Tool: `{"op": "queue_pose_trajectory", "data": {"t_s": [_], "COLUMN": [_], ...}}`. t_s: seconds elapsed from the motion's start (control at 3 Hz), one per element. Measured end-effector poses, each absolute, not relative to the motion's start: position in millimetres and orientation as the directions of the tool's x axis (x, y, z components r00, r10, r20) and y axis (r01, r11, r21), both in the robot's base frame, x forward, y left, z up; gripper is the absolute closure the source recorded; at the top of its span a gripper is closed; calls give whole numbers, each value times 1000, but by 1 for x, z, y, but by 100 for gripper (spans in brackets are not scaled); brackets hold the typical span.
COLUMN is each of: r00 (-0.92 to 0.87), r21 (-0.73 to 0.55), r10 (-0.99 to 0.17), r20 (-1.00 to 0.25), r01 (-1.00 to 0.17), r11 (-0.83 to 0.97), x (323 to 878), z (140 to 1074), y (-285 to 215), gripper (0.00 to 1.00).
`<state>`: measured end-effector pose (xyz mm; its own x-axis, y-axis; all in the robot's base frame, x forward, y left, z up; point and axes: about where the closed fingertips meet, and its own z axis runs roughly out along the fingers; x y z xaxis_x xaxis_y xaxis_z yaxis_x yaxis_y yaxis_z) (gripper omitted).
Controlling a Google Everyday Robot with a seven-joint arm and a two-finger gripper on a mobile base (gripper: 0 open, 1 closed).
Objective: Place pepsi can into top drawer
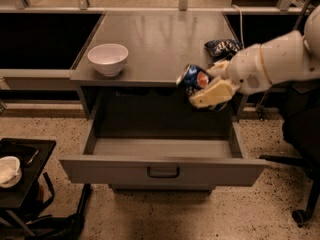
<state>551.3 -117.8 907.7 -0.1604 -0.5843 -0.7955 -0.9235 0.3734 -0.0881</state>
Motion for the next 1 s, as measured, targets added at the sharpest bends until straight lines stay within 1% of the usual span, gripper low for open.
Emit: {"op": "queue_pose_trajectory", "data": {"t_s": [0.33, 0.67, 1.0], "r00": [-192, -219, -236], "r21": [-66, -76, -116], "r10": [-578, -582, -601], "r20": [-794, -783, -764], "r01": [-916, -896, -865], "r11": [395, 439, 488], "x": [544, 550, 577], "z": [838, 773, 732], "y": [-117, -113, -105], "gripper": [100, 100, 100]}}
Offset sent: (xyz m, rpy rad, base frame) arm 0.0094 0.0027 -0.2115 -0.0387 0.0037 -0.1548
